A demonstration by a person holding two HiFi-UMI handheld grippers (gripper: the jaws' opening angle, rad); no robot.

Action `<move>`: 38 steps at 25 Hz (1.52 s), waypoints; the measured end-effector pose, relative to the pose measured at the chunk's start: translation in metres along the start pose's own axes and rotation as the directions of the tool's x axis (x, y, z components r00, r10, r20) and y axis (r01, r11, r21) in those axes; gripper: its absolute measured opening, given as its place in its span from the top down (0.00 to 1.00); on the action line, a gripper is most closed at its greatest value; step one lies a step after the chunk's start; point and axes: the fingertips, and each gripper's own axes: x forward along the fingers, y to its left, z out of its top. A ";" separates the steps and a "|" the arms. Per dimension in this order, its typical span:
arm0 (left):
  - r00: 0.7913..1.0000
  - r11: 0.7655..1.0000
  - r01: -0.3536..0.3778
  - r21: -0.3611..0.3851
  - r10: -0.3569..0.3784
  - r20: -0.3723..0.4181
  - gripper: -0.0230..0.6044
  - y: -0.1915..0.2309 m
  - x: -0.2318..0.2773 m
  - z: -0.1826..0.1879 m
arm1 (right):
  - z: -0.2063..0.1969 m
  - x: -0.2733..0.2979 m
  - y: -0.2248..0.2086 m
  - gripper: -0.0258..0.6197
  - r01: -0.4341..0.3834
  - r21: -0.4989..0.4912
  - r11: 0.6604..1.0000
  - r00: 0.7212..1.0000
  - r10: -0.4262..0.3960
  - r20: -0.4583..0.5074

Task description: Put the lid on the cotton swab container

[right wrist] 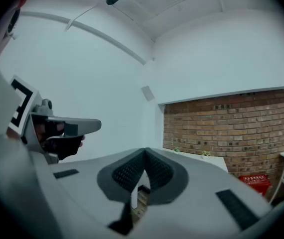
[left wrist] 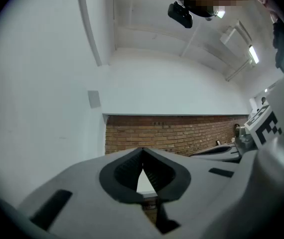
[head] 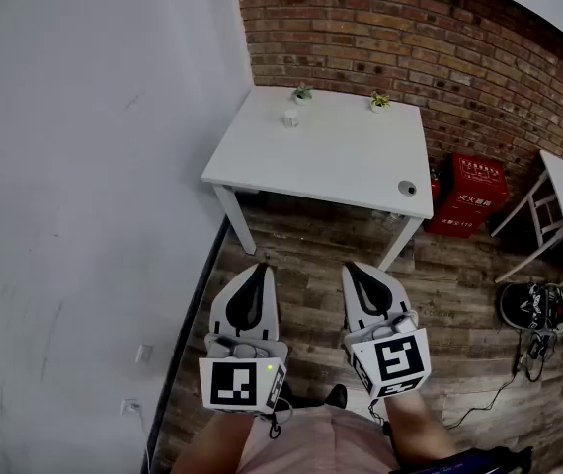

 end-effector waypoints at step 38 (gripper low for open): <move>0.994 0.996 -0.043 -0.080 0.035 -0.103 0.66 0.014 0.093 -0.084 | -0.073 0.088 -0.066 0.72 -0.044 0.022 0.999 0.994 0.046 -0.101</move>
